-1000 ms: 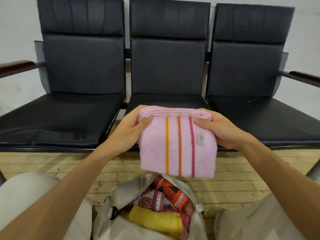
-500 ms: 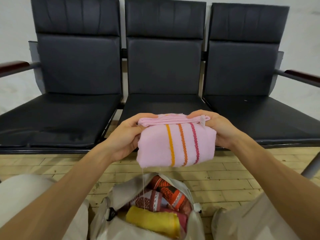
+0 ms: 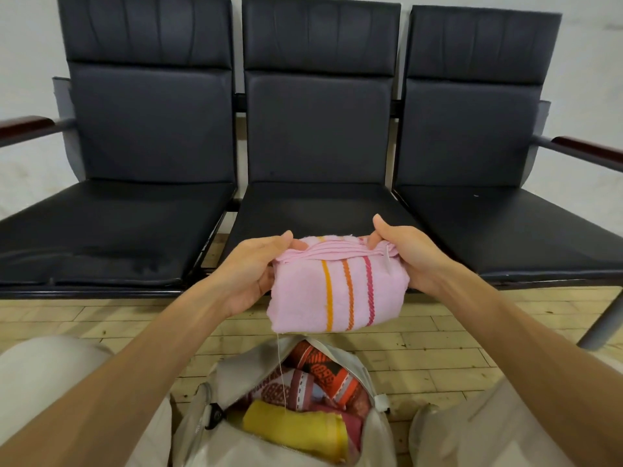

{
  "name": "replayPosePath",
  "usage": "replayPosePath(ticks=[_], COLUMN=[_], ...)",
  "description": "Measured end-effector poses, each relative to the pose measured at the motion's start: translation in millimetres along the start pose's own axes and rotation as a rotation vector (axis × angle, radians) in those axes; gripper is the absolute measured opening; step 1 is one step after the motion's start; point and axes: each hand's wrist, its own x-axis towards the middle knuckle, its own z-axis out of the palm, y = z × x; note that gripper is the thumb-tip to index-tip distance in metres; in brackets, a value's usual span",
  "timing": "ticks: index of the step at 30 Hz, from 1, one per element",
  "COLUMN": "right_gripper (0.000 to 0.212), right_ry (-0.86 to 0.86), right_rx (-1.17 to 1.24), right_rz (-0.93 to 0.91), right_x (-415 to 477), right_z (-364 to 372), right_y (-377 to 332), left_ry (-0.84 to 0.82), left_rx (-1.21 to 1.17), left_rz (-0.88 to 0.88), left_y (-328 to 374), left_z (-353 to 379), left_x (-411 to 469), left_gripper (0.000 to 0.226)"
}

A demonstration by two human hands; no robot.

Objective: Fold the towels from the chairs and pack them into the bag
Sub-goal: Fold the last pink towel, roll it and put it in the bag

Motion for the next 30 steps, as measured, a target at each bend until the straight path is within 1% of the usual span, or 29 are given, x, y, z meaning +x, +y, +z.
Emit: replayPosePath(ticks=[1, 3, 4, 5, 7, 9, 11, 13, 15, 18, 19, 21, 23, 25, 28, 30], right_gripper=[0.05, 0.032, 0.021, 0.017, 0.028, 0.031, 0.031, 0.029, 0.03, 0.034, 0.035, 0.037, 0.037, 0.037, 0.03, 0.024], right_ry=[0.028, 0.057, 0.059, 0.044, -0.001, -0.052, -0.137, -0.23, -0.329, -0.422, -0.423, -0.41, -0.403, -0.39, -0.364, -0.334], right_rx=[-0.022, -0.042, -0.049, -0.047, -0.013, 0.006, 0.001, -0.061, -0.143, -0.267, -0.293, -0.309, -0.309, -0.373, -0.569, -0.703], right_rz=[-0.026, -0.122, -0.162, -0.177, -0.145, -0.095, -0.038, 0.017, 0.077, 0.085, 0.061, 0.008, -0.031, -0.064, -0.093, -0.114], right_x=[2, 4, 6, 7, 10, 11, 10, 9, 7, 4, 4, 2, 1, -1, 0, 0], right_z=[2, 4, 4, 4, 4, 3, -2, -8, -13, -17, -18, -20, -23, -25, -23, -19], right_y=[1, 3, 3, 4, 3, 2, 1, 0, -2, -5, -7, -11, -14, -14, -10, -7], left_ry=[0.018, 0.01, -0.001, -0.007, 0.015, 0.049, 0.067, 0.067, 0.056, 0.044, 0.033, -0.008, -0.07, -0.146, -0.25, -0.275], left_rx=[0.018, 0.037, 0.024, 0.002, -0.014, 0.001, 0.036, 0.091, 0.126, 0.1, 0.075, 0.002, -0.027, 0.027, 0.139, 0.252], left_rz=[0.029, 0.075, 0.078, 0.07, 0.048, 0.039, 0.044, 0.055, 0.062, 0.033, 0.009, -0.054, -0.108, -0.129, -0.058, 0.022], left_y=[0, 0, 1, 2, 3, 4, 7, 8, 10, 9, 8, 5, 3, -1, -6, -9], left_z=[1, -1, -2, -4, -7, -10, -14, -17, -18, -14, -13, -11, -10, -9, -7, -6], left_x=[1, 2, 2, 3, 4, 2, 2, 0, -1, -2, -2, 0, 1, 3, 5, 3], left_gripper=[0.027, 0.022, 0.026, 0.032, 0.045, 0.055, 0.058, 0.056, 0.049, 0.027, 0.021, 0.015, 0.016, 0.023, 0.03, 0.027])
